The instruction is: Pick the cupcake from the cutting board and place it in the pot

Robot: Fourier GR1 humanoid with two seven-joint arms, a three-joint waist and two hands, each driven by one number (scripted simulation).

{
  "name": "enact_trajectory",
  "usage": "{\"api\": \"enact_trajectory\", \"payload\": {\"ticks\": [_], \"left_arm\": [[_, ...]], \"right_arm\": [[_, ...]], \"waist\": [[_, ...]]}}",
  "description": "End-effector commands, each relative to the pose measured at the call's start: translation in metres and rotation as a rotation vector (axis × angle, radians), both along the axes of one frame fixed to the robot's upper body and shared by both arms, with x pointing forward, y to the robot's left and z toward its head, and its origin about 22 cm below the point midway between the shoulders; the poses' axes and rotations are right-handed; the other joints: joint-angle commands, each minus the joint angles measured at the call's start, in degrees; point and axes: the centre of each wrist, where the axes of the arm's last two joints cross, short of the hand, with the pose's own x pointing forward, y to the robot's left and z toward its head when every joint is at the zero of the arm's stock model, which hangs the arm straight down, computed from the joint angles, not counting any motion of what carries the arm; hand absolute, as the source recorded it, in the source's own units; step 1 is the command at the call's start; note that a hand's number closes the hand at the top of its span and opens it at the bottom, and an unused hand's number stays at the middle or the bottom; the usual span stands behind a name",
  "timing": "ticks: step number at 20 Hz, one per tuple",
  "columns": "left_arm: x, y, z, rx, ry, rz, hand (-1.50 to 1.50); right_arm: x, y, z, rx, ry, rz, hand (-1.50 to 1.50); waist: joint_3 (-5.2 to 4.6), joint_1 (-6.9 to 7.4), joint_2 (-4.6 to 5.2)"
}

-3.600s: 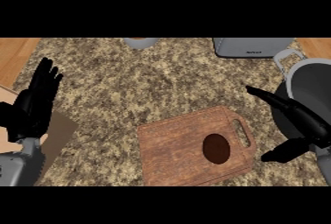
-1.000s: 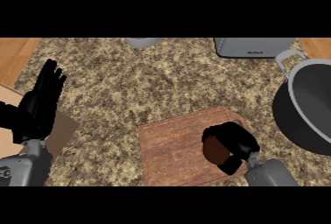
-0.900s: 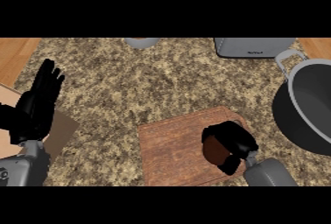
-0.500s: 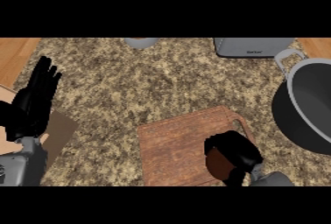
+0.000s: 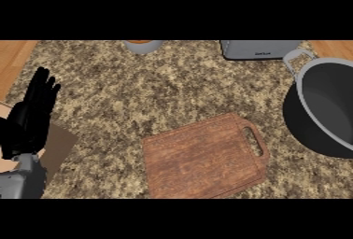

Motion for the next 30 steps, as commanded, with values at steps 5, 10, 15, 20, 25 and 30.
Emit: {"api": "enact_trajectory", "payload": {"ticks": [5, 10, 15, 20, 25, 30], "left_arm": [[-0.005, 0.013, -0.002, -0.002, -0.006, 0.030, 0.00], [0.003, 0.010, 0.001, -0.016, -0.001, 0.004, 0.00], [-0.003, -0.014, -0.005, 0.007, -0.021, -0.013, 0.00], [-0.004, -0.013, 0.003, 0.004, -0.004, -0.043, 0.00], [-0.001, 0.004, 0.006, 0.001, -0.030, -0.038, 0.00], [0.014, -0.005, 0.008, -0.008, -0.035, -0.051, 0.00]], "right_arm": [[-0.032, -0.017, 0.079, 0.358, -0.268, -0.258, 1.50], [-0.030, -0.042, 0.095, 0.459, -0.445, -0.417, 1.50], [-0.023, -0.062, 0.113, 0.501, -0.520, -0.485, 1.50], [-0.007, -0.101, 0.125, 0.512, -0.470, -0.564, 1.50], [0.034, -0.156, 0.121, 0.577, -0.490, -0.650, 1.50], [0.081, -0.190, 0.121, 0.584, -0.443, -0.715, 1.50]], "waist": [[0.01, -0.83, -0.04], [0.12, 0.05, 0.35], [0.07, 1.41, 0.54], [0.06, 2.27, 0.61], [0.07, 2.86, 0.71], [0.07, 3.17, 0.84]]}}
